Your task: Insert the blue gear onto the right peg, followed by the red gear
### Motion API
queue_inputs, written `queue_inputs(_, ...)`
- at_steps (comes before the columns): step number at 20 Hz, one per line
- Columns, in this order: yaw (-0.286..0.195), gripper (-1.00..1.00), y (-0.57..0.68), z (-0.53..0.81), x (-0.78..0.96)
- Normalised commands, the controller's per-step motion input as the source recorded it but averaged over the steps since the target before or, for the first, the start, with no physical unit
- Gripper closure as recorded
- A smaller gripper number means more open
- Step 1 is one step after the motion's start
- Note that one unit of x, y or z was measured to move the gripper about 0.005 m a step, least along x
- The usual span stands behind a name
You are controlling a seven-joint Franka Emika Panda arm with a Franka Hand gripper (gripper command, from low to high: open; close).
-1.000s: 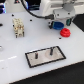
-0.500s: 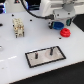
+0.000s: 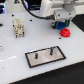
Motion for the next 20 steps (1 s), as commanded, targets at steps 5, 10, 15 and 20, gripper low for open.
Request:
queue_inputs(5, 0.0, 1.0, -0.14, 0.55, 0.26)
queue_inputs(10, 0.0, 1.0, -0.25, 0.61, 0.48)
queue_inputs(15, 0.0, 1.0, -0.33, 0.53, 0.58)
queue_inputs(20, 0.0, 1.0, -0.28, 0.43, 0.68)
